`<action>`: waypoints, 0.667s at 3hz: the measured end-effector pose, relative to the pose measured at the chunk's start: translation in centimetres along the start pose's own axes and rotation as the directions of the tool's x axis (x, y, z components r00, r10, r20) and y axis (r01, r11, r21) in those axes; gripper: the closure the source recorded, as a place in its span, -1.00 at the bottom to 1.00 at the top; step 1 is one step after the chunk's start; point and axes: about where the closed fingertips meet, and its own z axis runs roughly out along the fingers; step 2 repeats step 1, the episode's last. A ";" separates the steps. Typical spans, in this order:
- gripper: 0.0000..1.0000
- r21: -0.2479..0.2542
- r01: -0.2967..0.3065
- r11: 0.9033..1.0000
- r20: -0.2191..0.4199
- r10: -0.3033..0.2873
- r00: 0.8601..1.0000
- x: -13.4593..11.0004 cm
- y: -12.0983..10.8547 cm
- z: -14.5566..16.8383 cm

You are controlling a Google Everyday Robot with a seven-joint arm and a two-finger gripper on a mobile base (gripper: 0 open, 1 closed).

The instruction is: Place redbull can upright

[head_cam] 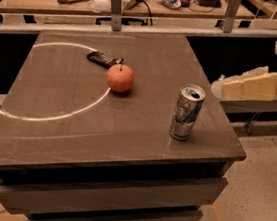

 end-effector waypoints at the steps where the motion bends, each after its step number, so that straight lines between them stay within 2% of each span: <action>1: -1.00 -0.001 0.000 1.000 0.001 0.000 1.000 -0.1 0.1 0.0; 2: -1.00 -0.001 0.000 1.000 0.001 0.000 1.000 -0.1 0.1 0.0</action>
Offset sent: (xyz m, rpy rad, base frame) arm 0.0000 0.0000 0.0000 0.0000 0.0000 0.0000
